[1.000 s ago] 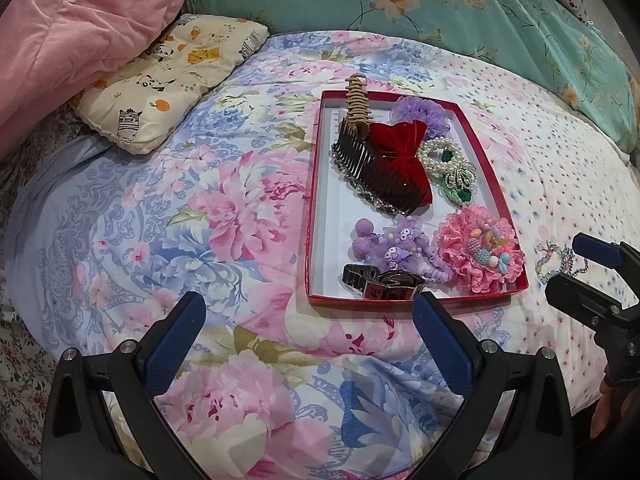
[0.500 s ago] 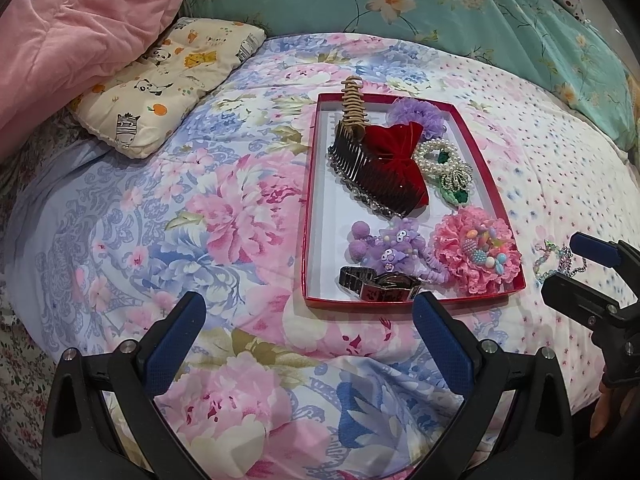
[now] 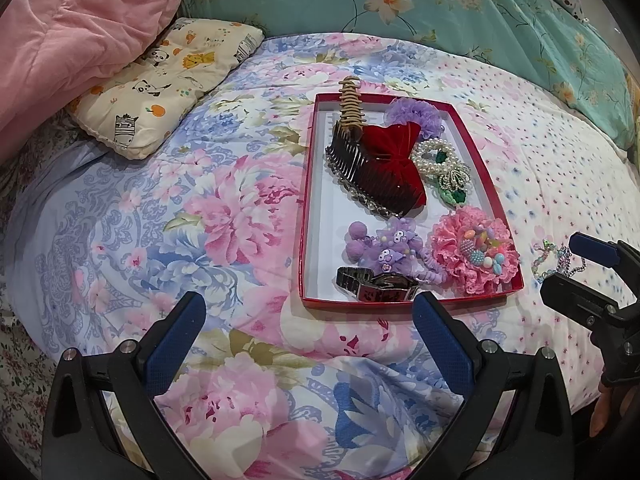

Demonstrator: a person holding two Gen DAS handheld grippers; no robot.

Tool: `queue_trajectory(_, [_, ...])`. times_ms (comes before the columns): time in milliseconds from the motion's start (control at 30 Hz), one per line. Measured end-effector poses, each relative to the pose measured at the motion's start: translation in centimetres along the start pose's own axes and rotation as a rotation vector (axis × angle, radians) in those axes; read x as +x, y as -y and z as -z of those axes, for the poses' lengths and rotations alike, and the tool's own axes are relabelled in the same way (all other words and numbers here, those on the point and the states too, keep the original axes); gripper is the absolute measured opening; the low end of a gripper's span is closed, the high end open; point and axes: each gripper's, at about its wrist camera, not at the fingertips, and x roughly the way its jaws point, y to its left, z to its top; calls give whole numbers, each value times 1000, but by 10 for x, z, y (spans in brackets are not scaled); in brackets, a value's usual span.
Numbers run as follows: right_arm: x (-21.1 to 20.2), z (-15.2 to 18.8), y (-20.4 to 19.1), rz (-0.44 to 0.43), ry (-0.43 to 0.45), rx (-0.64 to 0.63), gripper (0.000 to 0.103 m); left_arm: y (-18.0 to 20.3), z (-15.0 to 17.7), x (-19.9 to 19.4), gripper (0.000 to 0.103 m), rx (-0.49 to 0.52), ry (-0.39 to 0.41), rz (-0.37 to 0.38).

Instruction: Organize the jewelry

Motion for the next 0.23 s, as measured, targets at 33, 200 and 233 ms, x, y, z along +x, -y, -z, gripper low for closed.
queue_trajectory(33, [0, 0, 1, 0, 0, 1, 103, 0, 0, 0, 103, 1, 0, -2])
queue_trajectory(200, [-1, 0, 1, -2, 0, 2, 103, 0, 0, 0, 103, -2, 0, 0])
queue_trajectory(233, [-1, 0, 1, -2, 0, 2, 103, 0, 0, 0, 103, -1, 2, 1])
